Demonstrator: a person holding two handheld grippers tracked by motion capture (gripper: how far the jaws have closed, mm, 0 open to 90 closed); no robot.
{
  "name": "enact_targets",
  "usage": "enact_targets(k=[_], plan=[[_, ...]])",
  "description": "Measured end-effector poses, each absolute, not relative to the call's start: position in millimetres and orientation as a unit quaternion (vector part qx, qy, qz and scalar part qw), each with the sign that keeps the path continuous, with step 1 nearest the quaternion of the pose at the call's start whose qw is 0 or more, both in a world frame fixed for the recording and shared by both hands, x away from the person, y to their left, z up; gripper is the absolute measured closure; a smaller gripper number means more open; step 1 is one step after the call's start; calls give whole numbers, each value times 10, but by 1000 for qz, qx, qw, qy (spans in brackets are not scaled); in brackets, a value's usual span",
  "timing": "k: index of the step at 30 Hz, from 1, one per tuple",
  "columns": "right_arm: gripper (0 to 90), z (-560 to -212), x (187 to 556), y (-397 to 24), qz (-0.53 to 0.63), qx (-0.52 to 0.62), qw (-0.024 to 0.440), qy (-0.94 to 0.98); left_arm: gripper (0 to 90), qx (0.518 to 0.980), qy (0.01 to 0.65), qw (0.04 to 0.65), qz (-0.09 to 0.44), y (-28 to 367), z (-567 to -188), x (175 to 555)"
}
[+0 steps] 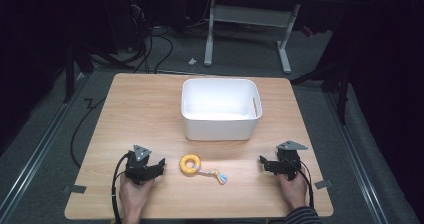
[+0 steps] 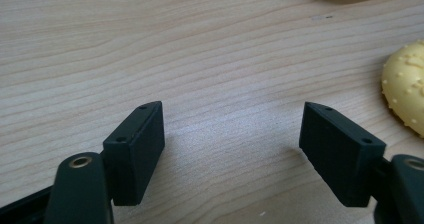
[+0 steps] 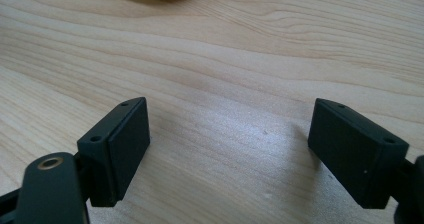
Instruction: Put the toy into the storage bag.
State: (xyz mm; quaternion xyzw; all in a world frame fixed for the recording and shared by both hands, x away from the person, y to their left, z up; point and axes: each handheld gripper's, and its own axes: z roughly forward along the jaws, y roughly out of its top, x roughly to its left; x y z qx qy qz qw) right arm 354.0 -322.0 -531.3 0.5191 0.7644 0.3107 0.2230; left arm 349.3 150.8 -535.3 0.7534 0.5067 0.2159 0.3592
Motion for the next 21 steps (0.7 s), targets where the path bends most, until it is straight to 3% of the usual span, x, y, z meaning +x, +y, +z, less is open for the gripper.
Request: enact_targets(k=[21], plan=[[169,-5312,3539,-3219,311,520,223,764,338,748,497,403,180,1667,-5124,3395]])
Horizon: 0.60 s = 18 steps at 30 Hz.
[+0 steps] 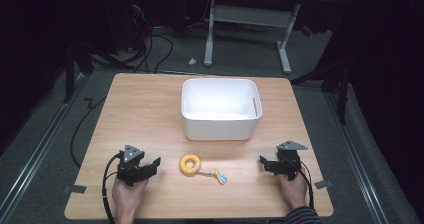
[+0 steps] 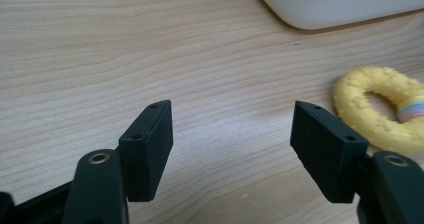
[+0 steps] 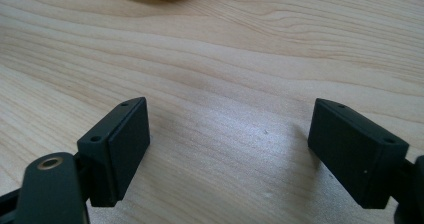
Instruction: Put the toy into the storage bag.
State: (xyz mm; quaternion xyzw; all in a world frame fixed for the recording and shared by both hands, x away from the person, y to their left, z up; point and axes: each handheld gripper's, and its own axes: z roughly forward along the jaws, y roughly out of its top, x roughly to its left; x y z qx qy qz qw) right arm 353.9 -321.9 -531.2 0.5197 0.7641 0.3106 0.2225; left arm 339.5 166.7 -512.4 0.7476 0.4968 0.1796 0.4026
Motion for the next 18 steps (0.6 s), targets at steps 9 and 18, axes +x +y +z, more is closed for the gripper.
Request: enact_targets(k=[9,18], plan=[[169,-5312,3540,-3220,311,519,223,765,336,780,464,387,166,1461,-5005,3448],[169,-5312,3540,-3220,311,519,223,765,349,799,435,385,155,1307,-4883,3512]])
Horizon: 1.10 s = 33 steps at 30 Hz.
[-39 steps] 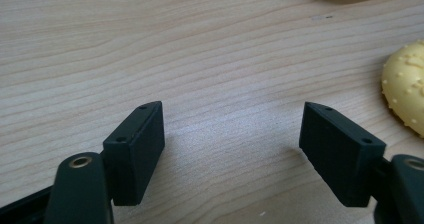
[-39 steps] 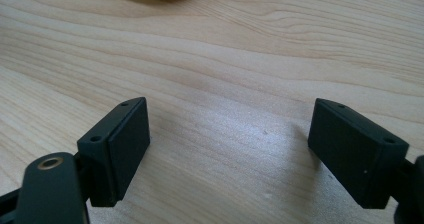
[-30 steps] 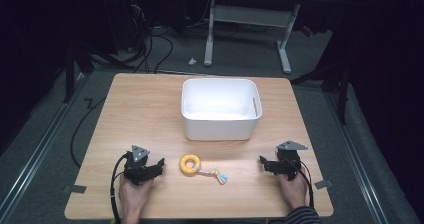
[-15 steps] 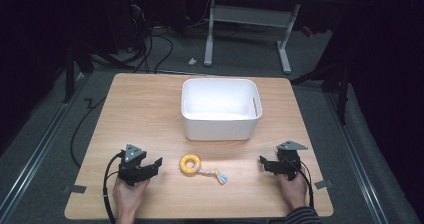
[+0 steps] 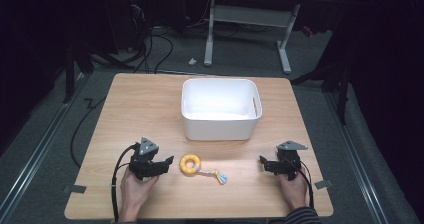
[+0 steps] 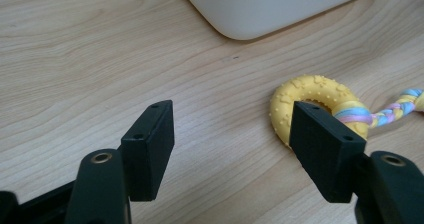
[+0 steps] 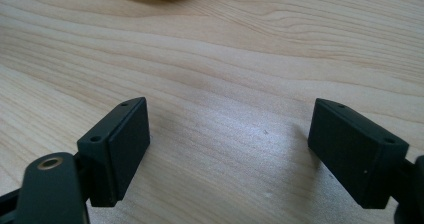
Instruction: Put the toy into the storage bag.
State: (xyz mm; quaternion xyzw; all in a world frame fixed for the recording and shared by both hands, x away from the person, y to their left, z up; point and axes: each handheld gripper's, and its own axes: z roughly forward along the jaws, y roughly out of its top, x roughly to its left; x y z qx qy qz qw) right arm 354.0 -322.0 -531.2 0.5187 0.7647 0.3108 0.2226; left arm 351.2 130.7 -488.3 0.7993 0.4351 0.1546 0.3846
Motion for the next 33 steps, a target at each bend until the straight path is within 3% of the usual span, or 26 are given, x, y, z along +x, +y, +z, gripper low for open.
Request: enact_targets(k=[12,33], plan=[[169,-5312,3557,-3210,311,517,222,766,360,813,421,384,119,1160,-4866,3616],[170,-5312,3557,-3208,312,516,221,767,414,855,381,334,110,736,-4893,3689]])
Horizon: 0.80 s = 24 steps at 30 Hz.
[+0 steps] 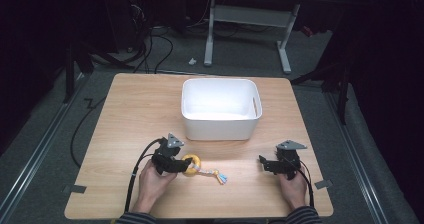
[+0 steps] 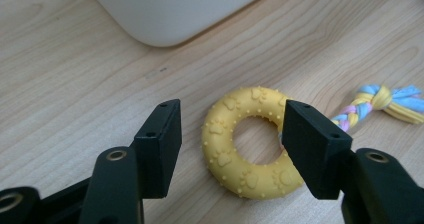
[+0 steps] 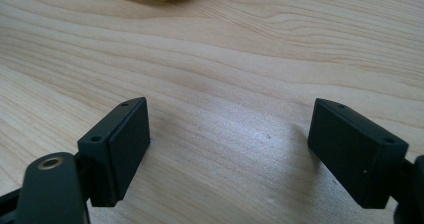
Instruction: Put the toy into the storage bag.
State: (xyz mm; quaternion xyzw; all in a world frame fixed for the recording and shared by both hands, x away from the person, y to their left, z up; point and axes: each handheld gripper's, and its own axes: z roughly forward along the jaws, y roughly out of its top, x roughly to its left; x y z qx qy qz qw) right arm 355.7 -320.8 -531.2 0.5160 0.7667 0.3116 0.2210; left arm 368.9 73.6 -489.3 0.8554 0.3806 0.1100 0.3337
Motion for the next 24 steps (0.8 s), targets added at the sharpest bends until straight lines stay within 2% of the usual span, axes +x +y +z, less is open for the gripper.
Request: enact_targets(k=[12,24], plan=[[171,-5312,3546,-3212,312,513,221,768,468,864,383,317,84,609,-4963,3719],[174,-5312,3550,-3212,312,515,221,767,512,866,393,292,101,609,-4964,3746]])
